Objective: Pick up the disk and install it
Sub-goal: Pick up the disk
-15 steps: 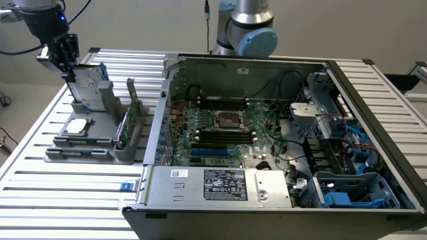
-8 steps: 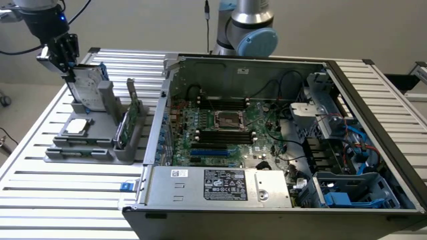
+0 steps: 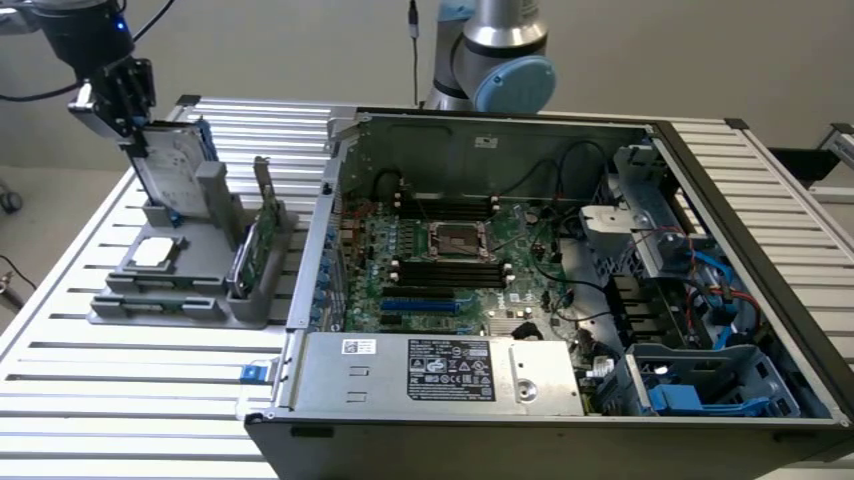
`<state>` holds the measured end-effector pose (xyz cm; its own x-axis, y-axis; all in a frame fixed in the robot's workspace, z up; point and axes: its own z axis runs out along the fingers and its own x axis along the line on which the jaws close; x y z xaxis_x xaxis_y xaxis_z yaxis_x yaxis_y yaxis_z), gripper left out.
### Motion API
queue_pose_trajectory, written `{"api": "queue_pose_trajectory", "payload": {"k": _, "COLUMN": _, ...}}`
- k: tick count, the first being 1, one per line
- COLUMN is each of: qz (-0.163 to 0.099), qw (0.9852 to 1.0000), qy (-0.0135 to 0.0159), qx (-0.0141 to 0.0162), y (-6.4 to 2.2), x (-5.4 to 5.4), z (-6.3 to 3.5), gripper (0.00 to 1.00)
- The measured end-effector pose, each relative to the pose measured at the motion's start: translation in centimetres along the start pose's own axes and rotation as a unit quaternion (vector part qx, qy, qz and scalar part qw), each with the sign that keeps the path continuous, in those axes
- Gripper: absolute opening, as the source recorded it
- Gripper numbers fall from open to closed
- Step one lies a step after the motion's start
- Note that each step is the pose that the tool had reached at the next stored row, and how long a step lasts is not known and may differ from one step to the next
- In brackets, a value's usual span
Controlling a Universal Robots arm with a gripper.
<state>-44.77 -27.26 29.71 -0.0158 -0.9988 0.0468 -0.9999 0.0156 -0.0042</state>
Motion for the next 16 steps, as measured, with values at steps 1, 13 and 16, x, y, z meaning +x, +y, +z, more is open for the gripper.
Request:
{"api": "queue_pose_trajectory", "payload": {"k": 1, "qz": 0.000, "qw": 1.0000, "qy": -0.0007, "qx": 0.0000, "y": 0.00, "x": 0.0, "z": -0.20, "gripper": 0.33}}
{"api": "queue_pose_trajectory", "payload": {"k": 13, "qz": 0.000, "qw": 1.0000, "qy": -0.0027, "qx": -0.0001, "y": -0.02, "x": 0.2, "z": -4.20, "gripper": 0.33}}
{"api": "queue_pose_trajectory", "payload": {"k": 16, "qz": 0.000, "qw": 1.0000, "qy": -0.0027, "qx": -0.0001, "y": -0.02, "x": 0.3, "z": -5.55, "gripper": 0.33}}
